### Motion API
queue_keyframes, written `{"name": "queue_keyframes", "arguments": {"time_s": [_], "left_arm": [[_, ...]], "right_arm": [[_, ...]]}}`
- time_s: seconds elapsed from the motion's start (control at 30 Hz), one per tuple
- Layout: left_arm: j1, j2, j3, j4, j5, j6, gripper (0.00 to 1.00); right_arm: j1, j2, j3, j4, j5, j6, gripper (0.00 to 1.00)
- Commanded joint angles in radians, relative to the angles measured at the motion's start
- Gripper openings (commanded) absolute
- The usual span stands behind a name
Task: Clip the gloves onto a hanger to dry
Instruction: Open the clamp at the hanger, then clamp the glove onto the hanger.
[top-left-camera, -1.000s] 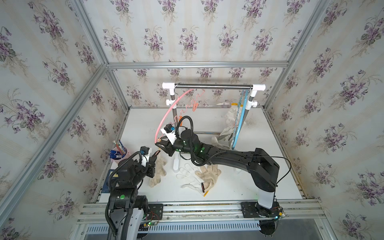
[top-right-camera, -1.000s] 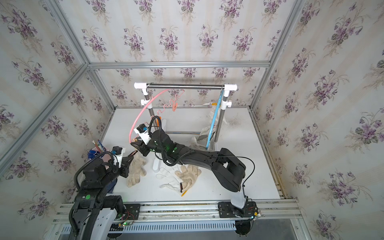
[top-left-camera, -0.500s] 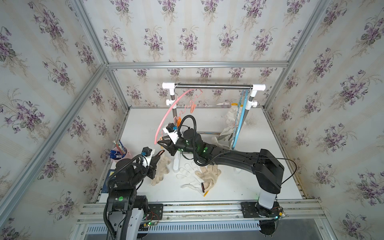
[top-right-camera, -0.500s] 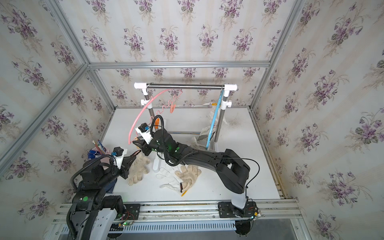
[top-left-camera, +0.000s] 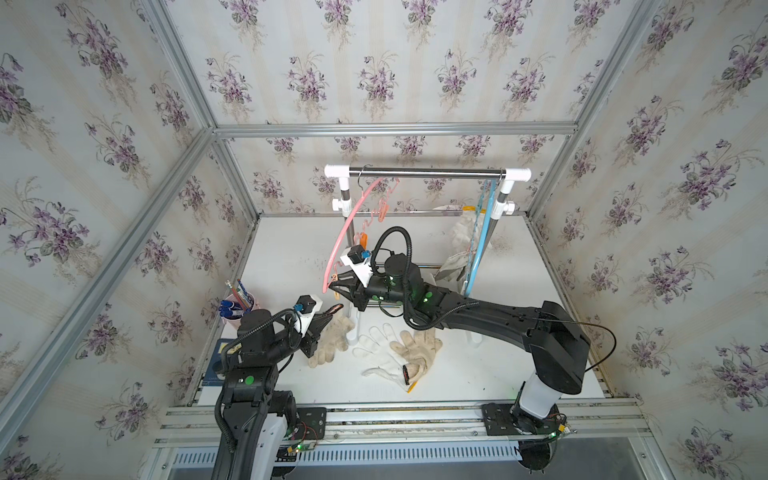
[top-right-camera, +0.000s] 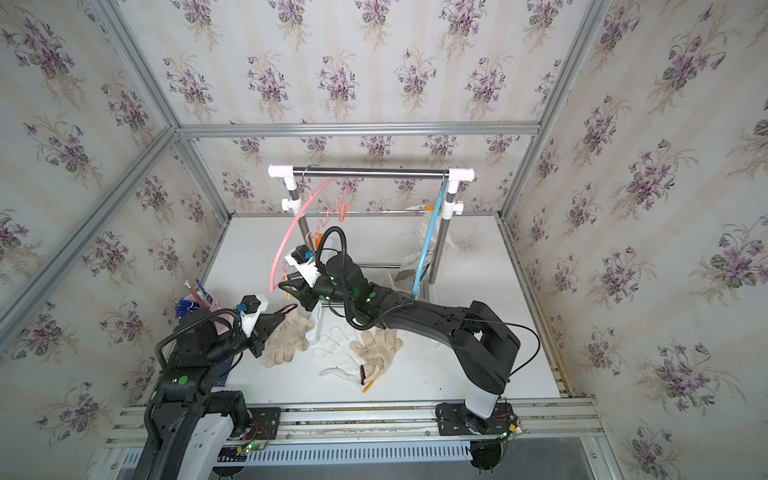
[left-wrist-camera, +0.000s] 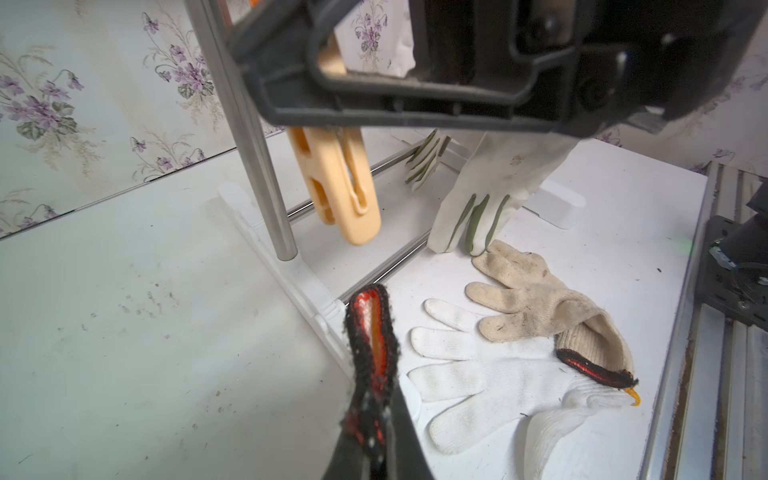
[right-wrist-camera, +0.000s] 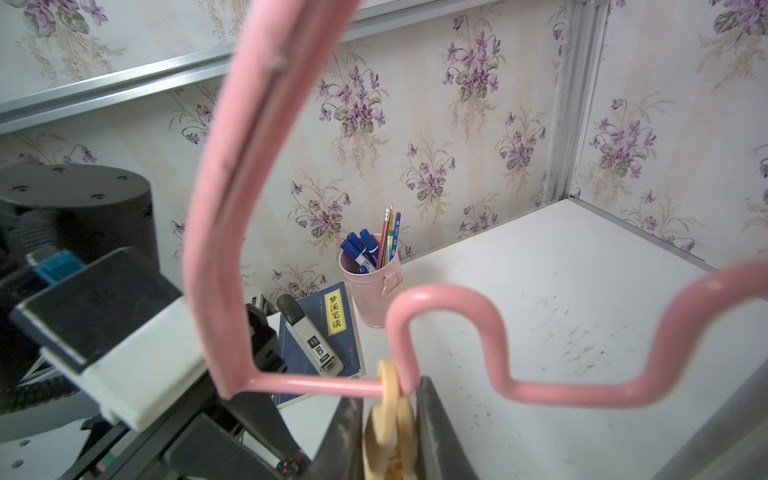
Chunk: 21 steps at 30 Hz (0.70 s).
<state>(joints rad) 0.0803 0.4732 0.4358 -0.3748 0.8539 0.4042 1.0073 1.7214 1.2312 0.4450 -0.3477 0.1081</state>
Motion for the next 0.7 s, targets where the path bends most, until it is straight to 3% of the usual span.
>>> {"name": "queue_keyframes", "arguments": {"time_s": [0.0, 0.23, 0.67], "left_arm": [[0.001, 0.038, 0.011, 0.089, 0.109, 0.065, 0.0], [0.004, 0.013, -0.022, 0.178, 0.114, 0.029, 0.0], [0.004, 0.028, 0.034, 0.158, 0.139, 0.063, 0.0]], "right_arm": [[-0.005, -0.02, -0.001, 0.029, -0.065, -0.004, 0.17], [-0.009, -0.023, -0.006, 0.036, -0.111, 0.004, 0.17], [-0.01, -0.037, -0.025, 0.056, -0.143, 0.001, 0.15]]}}
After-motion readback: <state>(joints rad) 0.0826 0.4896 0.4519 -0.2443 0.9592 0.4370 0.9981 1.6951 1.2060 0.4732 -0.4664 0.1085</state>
